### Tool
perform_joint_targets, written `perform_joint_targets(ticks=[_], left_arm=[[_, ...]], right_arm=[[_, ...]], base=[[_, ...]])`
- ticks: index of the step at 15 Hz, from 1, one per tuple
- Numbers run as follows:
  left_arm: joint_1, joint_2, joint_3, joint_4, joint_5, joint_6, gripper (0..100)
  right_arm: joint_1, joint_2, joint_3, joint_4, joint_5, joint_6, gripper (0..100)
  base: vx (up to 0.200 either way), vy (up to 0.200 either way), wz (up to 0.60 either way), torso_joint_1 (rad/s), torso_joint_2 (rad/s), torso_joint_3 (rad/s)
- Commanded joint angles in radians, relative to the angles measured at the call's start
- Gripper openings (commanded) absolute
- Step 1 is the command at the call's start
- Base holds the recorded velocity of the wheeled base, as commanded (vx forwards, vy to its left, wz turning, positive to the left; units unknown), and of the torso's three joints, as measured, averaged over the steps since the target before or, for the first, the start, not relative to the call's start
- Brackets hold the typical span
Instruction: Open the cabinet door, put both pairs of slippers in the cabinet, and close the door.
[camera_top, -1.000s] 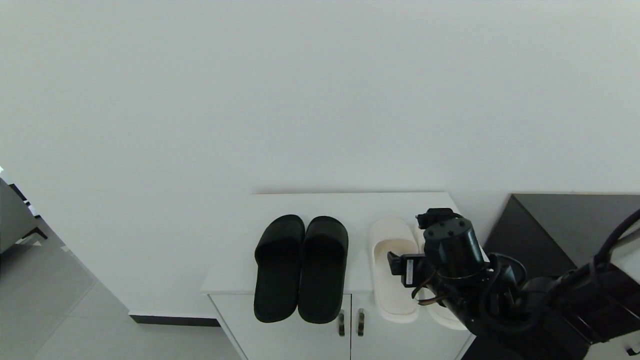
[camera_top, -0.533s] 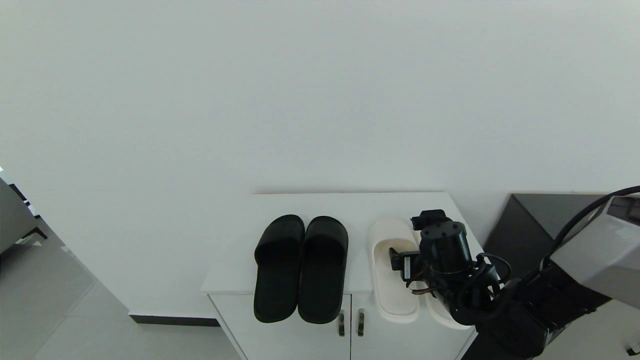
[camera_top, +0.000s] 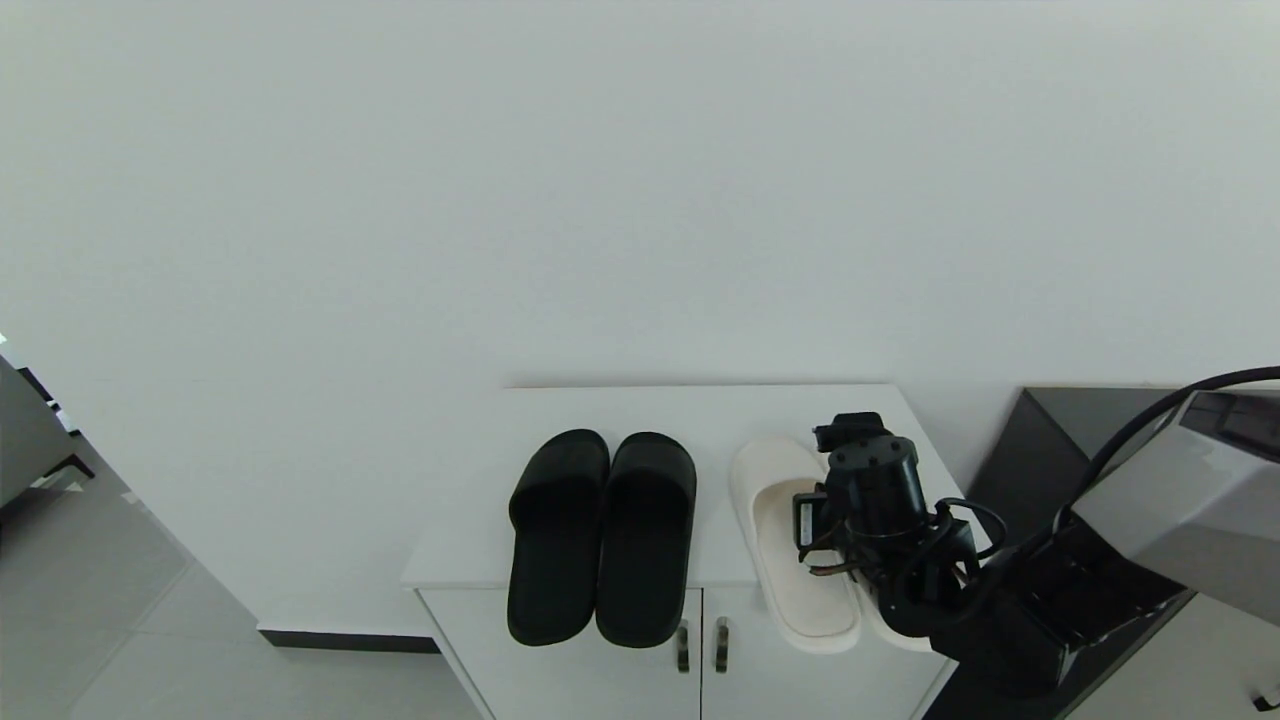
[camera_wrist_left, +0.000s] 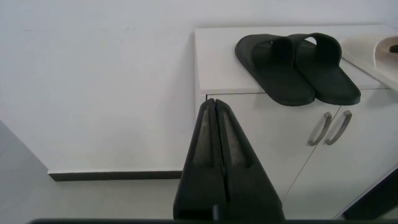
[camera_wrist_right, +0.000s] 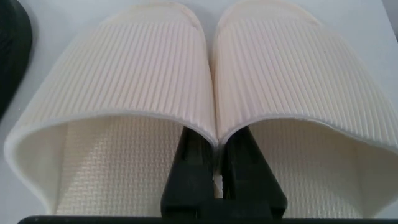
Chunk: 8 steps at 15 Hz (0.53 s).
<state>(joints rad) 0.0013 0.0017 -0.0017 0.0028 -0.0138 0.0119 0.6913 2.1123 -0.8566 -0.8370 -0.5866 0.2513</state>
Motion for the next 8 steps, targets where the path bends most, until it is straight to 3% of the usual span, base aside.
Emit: perform_joint_targets(ticks=[1,5,8], left_arm=[[0.002,0.0,0.0,0.0,0.0,0.0,0],[0.0,0.0,0.0,0.0,0.0,0.0,0],[0.0,0.0,0.0,0.0,0.002,-0.004,0]], right_arm=[[-0.001,-0.002,-0.012,-0.001,0.001,0.0,0],[-0.003,-0.022,-0.045,-0.001,0.021,0.002,0],[-0.003,-0.138,-0.024,-0.002,0.14,0.002,0]], base=[[0.0,0.0,0.0,0.0,0.0,0.0],[0.0,0.0,0.0,0.0,0.0,0.0],[0.0,0.0,0.0,0.0,0.0,0.0]])
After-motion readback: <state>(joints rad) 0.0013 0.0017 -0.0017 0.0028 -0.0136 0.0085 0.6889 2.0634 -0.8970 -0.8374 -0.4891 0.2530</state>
